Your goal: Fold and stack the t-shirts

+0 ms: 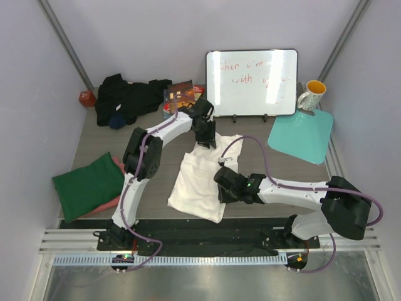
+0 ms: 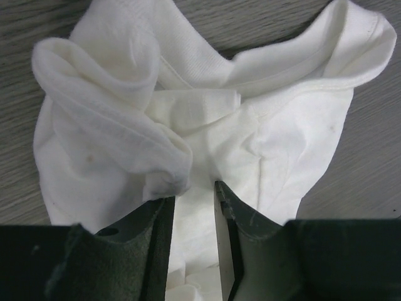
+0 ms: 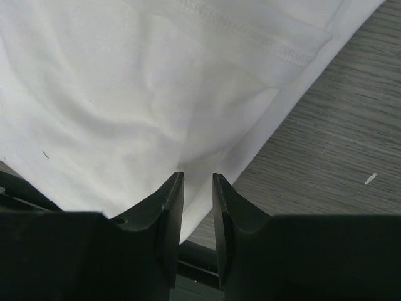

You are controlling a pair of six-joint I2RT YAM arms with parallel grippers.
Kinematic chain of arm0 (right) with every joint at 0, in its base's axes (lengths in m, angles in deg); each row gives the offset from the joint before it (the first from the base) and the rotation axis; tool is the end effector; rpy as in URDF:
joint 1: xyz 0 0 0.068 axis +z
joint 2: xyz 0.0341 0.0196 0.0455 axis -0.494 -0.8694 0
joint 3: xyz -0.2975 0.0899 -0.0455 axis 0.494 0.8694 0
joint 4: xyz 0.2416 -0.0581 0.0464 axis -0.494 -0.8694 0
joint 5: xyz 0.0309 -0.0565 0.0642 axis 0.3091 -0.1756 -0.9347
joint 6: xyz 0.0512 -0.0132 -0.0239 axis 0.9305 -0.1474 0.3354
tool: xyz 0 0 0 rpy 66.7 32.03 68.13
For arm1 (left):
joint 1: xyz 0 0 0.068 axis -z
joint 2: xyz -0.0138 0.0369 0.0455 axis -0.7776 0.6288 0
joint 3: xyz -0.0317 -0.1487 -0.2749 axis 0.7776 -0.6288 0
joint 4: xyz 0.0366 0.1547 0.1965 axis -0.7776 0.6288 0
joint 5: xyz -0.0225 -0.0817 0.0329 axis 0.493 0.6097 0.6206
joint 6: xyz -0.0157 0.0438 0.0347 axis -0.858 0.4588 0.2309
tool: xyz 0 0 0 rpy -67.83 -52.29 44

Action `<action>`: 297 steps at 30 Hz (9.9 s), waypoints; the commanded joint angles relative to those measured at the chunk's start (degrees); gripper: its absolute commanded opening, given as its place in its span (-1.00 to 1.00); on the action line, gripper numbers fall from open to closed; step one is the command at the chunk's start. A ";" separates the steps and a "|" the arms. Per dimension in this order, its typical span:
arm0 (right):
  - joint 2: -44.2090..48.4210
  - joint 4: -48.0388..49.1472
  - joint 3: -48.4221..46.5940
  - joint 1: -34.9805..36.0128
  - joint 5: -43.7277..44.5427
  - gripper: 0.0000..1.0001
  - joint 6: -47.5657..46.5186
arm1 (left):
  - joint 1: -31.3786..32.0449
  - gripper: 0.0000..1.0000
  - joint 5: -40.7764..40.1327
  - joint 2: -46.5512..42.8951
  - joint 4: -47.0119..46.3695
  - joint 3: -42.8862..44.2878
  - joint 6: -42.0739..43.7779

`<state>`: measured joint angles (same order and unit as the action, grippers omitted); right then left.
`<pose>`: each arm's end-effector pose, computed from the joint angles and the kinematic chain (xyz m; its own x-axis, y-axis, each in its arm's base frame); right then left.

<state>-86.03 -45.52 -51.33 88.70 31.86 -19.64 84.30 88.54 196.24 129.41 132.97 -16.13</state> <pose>0.1282 0.1968 0.2163 -0.8574 -0.1290 -0.4983 -0.2655 0.9402 0.2134 0.4257 -0.2926 0.1971 -0.9680 0.0437 -0.2470 0.1502 0.8896 -0.4313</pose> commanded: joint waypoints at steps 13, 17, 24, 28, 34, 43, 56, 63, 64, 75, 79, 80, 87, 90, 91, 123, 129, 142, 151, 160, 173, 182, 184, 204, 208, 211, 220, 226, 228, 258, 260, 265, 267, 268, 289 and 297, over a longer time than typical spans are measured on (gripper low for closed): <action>-0.20 2.42 1.27 0.24 0.78 -0.44 0.57 | -0.74 -0.31 -0.98 -3.46 0.56 5.15 1.28; -0.20 2.51 1.62 0.24 0.69 -0.46 0.57 | -0.74 -0.31 -0.81 -1.62 1.43 8.05 1.45; -0.29 2.60 1.80 0.24 0.78 -0.46 0.74 | -0.74 -0.31 2.18 0.93 1.70 10.43 1.28; -0.03 2.69 1.71 0.24 1.22 -0.47 0.66 | -0.74 -0.31 2.27 2.25 1.61 10.61 1.54; 0.33 2.60 2.15 0.15 1.57 -0.47 0.92 | -0.74 -0.32 2.10 -0.90 -0.76 7.01 1.63; -0.55 2.78 1.71 0.24 1.40 -0.47 0.66 | -3.89 -0.32 2.44 -12.06 -4.44 0.00 1.10; -0.55 3.30 2.77 0.15 1.66 -0.46 0.83 | -9.88 -0.33 5.78 -13.31 -9.02 -7.06 -1.45; -0.11 3.39 3.91 0.15 1.66 -0.46 1.36 | -9.70 -0.33 7.01 -9.53 -10.60 -6.44 -2.85; -0.03 3.39 3.91 0.15 1.75 -0.47 1.45 | -9.61 -0.33 7.19 -8.74 -10.78 -6.36 -2.94; -0.73 3.30 3.65 0.15 1.40 -0.47 1.45 | -6.19 -0.33 9.30 -0.83 -12.10 -3.29 -3.29; -1.17 3.30 3.74 0.15 1.57 -0.47 1.54 | -4.34 -0.34 9.83 1.46 -12.45 -3.02 -3.29; -1.26 3.30 3.82 0.15 1.57 -0.46 1.45 | -3.99 -0.34 9.83 1.55 -12.89 -3.19 -3.38; -2.22 4.01 4.09 0.15 1.39 -0.47 1.62 | -2.58 -0.34 9.30 1.64 -13.42 -4.25 -2.59; -1.96 4.10 4.17 0.15 1.75 -0.48 1.71 | -2.58 -0.34 5.54 0.59 -11.40 -4.33 -1.19; -1.18 4.09 4.35 0.24 2.36 -0.47 1.89 | -2.67 -0.34 4.30 0.06 -10.18 -4.25 -0.84; 7.97 -6.18 -1.18 -0.03 7.37 -0.46 0.83 | -10.66 -0.36 -15.22 3.13 -0.85 -3.36 -6.98; 9.38 -7.68 -2.50 -0.29 9.13 -0.39 -0.48 | -11.90 -0.36 -17.51 1.81 0.64 -3.54 -7.25; 10.61 -9.53 -3.82 -0.56 11.85 -0.02 -1.45 | -11.90 -0.32 -7.05 -6.71 -4.89 -8.11 -4.97; 11.84 -9.53 -1.81 -0.64 10.54 0.05 0.57 | -13.30 -0.09 -5.29 -15.41 -6.39 -6.53 -4.44; 14.03 -8.83 2.33 -0.73 10.97 0.25 1.45 | -14.18 -0.09 -6.35 -29.98 -4.79 -20.92 -4.88; 14.74 4.60 7.16 -1.78 7.90 0.37 -6.02 | -13.04 0.05 -0.02 -56.01 -14.21 -56.43 -9.88; 9.74 14.90 10.77 -2.58 1.31 0.37 -6.11 | -8.83 0.05 -0.89 -60.41 -17.20 -66.64 -12.87; 8.50 15.78 10.85 -2.49 0.08 0.37 -5.94 | -7.60 0.05 -1.86 -60.59 -17.37 -67.00 -13.49; 0.85 26.60 14.37 -2.58 -6.69 0.38 -4.35 | -4.34 0.04 -3.62 -59.80 -17.20 -74.38 -15.86; 2.52 23.01 14.98 -2.66 -4.50 0.38 -4.00 | -4.25 0.04 -3.53 -59.01 -17.20 -75.61 -15.86; 4.63 19.15 15.07 -2.58 -3.70 0.38 -3.30 | -4.16 0.03 -3.09 -58.57 -17.37 -76.05 -15.95; 9.82 14.99 18.23 -2.66 -3.61 0.38 0.92 | -3.37 0.03 -0.72 -56.02 -19.04 -76.84 -16.30; 5.70 20.08 20.08 -2.49 -7.48 0.38 2.06 | -2.85 0.02 -0.72 -55.40 -19.39 -78.34 -17.09; 4.11 21.14 19.91 -2.49 -7.92 0.38 2.06 | -2.58 0.02 -0.89 -55.67 -19.48 -78.78 -17.53; 14.30 15.00 14.02 -1.17 -4.85 -0.98 0.14 | -2.32 -0.99 1.83 -61.30 -13.08 -66.84 -16.04; 14.74 14.12 11.74 -1.17 -3.88 -0.98 -0.57 | -2.32 -1.00 0.78 -61.03 -11.58 -62.72 -15.60; 15.09 9.20 3.50 -1.17 -0.28 -0.98 -4.60 | -2.32 -1.00 -4.92 -58.40 -6.74 -53.83 -13.40; 15.09 7.27 0.85 -1.43 2.35 -0.98 -6.10 | -2.32 -0.99 -6.16 -56.03 -5.87 -50.05 -12.97; 14.92 7.08 -1.34 -1.87 2.71 -0.98 -7.68 | -2.40 -0.99 -6.52 -55.06 -5.69 -47.78 -12.53; 2.27 4.71 -18.05 -18.65 2.10 -0.98 -20.70 | -6.36 -1.00 -13.64 -31.78 0.99 -18.33 -9.80; -7.83 4.62 -23.94 -22.79 0.16 -0.98 -22.81 | -7.06 -0.99 -13.82 -22.10 2.84 -9.18 -8.22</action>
<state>-90.49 -40.52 -71.77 67.17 32.45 -39.90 78.09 76.87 170.23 130.87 118.99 -26.47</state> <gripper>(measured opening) 0.050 0.014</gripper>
